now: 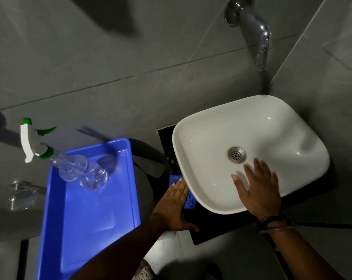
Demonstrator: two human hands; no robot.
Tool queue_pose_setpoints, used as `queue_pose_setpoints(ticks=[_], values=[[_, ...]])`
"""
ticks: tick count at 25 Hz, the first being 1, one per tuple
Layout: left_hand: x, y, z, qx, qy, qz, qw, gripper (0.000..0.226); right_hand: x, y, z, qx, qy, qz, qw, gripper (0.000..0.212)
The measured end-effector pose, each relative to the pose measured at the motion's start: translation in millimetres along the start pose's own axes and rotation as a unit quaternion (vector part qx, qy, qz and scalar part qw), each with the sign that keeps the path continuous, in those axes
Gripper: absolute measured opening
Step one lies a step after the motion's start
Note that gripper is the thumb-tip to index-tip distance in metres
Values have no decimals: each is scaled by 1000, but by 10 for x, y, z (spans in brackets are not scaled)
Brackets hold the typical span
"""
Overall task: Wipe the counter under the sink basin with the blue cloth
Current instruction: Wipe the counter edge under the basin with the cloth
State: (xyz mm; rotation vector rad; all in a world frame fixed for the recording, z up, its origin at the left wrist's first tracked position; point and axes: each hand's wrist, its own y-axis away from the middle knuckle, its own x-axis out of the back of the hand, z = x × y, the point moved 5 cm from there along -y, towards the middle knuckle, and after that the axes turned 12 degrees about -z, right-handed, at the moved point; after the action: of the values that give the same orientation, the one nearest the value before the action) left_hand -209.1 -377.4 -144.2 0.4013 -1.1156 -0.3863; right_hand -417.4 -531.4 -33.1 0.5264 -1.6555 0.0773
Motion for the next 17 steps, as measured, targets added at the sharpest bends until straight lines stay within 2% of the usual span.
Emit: queue_pose_setpoints(ticks=[4,9,13,17], values=[[679,-331,-500,20,58,22,998,142,10,-28,-57,-1,12,-1,1000,77],[1497,-946,-1051,7,19,-20,1000,147,-74,-23,-11,-28,16,-6,999,86],[1637,-1180,-1304,-23,-37,-31,999,151,-146,-96,53,-19,6,-4,1000,84],[1508,-1106,-1211,-28,-31,-43,998,152,-132,-75,26,-8,-5,-5,1000,87]])
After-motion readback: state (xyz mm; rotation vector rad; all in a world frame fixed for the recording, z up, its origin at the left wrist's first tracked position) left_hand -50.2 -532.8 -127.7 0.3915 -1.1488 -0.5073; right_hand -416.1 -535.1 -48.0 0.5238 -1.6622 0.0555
